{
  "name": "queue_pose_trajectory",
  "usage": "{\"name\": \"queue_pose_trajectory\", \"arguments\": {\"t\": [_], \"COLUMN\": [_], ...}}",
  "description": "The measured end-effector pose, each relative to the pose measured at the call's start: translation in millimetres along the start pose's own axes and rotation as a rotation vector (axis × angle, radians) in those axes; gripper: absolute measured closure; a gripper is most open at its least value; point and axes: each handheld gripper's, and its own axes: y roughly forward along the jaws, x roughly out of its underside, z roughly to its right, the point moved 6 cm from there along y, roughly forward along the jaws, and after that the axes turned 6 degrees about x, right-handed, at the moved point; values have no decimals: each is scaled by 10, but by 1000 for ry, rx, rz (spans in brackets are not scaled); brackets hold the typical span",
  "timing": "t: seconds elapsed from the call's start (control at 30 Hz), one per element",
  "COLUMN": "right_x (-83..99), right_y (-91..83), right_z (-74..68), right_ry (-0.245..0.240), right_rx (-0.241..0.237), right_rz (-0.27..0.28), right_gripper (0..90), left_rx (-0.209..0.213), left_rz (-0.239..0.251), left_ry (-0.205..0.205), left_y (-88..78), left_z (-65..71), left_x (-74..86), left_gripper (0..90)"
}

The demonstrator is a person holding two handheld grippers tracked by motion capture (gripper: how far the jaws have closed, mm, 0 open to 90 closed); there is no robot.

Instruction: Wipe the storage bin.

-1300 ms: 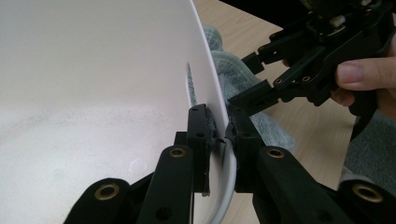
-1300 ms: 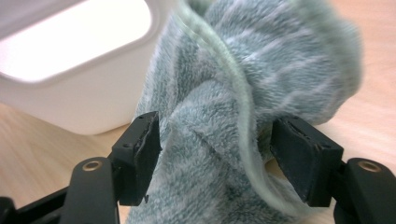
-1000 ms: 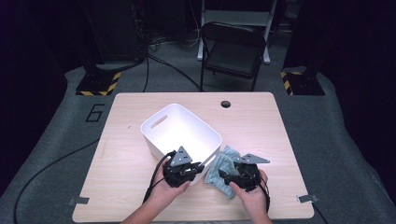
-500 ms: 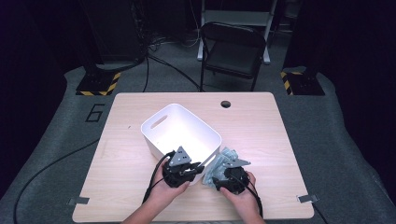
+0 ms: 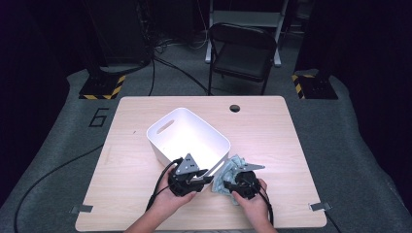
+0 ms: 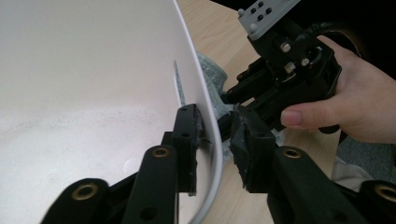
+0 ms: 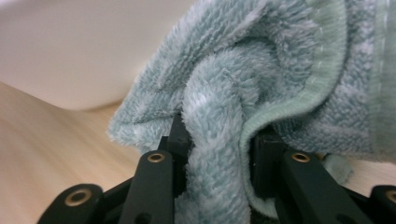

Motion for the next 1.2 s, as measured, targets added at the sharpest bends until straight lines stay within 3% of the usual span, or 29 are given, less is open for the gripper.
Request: {"name": "queue_pose_trajectory", "arguments": {"t": [0.07, 0.1, 0.13, 0.33, 0.5, 0.67, 0.77, 0.87, 0.93, 1.03, 1.2], "right_x": [-27, -28, -42, -129, -284, -439, -515, -584, -604, -571, -517], "right_y": [-19, -41, -39, -167, -417, -690, -835, -970, -993, -891, -755], "right_z": [-22, -42, -41, -110, -156, -182, -171, -175, -189, -204, -178], "right_ry": [31, 43, 28, 51, 24, -7, 5, 18, 11, 3, 1], "right_rx": [-59, -65, -65, -109, -135, -119, -131, -140, -143, -122, -97], "right_rz": [18, 3, 20, 65, 170, 261, 322, 377, 380, 345, 296], "right_gripper": [683, 686, 688, 693, 695, 695, 695, 695, 694, 694, 701], "left_rx": [2, 3, 4, -3, -2, 11, 25, 23, 28, 50, 40], "left_rz": [5, 4, 3, 4, 5, 5, 7, 0, -4, -17, -15], "left_ry": [-17, -18, -19, -21, -29, -29, -26, 4, 10, 7, 8], "left_y": [-4, -4, -2, 14, 21, 34, 32, 35, 34, 35, 50], "left_z": [-15, -16, -16, 5, 12, 24, 37, 59, 64, 86, 112], "left_x": [4, 7, 9, 11, 6, -1, -1, 4, 6, 11, 8], "left_gripper": [771, 787, 797, 792, 790, 782, 738, 686, 688, 770, 774]}}
